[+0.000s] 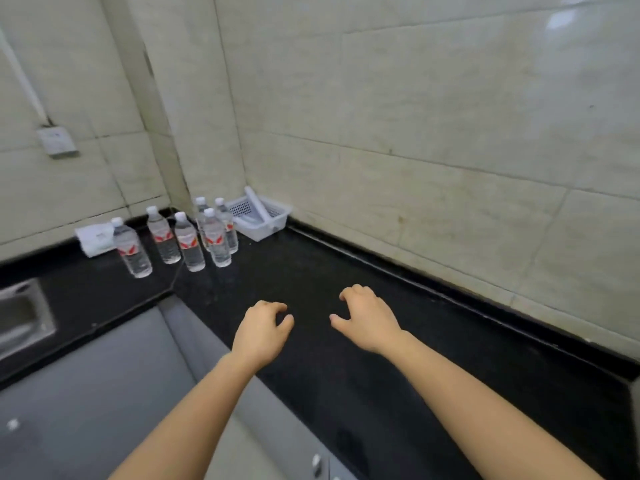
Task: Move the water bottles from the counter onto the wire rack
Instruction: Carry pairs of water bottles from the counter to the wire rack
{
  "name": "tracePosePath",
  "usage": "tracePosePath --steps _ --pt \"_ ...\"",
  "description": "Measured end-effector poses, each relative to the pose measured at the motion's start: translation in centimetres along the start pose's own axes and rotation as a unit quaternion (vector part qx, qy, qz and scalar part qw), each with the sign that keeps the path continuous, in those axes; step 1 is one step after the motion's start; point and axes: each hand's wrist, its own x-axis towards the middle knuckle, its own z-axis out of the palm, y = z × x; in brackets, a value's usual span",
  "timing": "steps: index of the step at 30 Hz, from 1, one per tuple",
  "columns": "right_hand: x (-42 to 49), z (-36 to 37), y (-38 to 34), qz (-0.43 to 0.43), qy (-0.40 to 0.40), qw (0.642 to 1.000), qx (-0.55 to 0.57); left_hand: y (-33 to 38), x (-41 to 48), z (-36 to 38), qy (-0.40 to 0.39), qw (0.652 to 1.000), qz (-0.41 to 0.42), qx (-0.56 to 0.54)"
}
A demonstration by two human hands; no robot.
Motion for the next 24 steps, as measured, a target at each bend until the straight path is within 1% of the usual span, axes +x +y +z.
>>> tracePosePath --steps 5,10,14,20,24 --pt "9.1 3.3 -4.0 -0.032 -0.021 0.999 0.004 -6.1 7.0 -2.1 0.012 0.999 -0.03 0.018" --pt "19.6 6.0 -7.5 -0.047 -0.051 0.998 0.003 -11.2 15.6 -4.1 0.008 0.997 -0.079 0.022" --pt "27.1 7.8 -10.2 -0.057 -0.07 0.996 0.002 -14.7 21.6 -5.9 0.024 0.995 -0.099 0.021" --pt "35.1 11.3 -14.0 -0.061 -0.114 0.992 -0.01 -20.7 28.0 -7.3 0.043 0.991 -0.123 0.008" --pt "39.7 14.0 -16.5 -0.056 -0.126 0.99 -0.019 -25.1 32.0 -8.1 0.042 0.991 -0.124 -0.002"
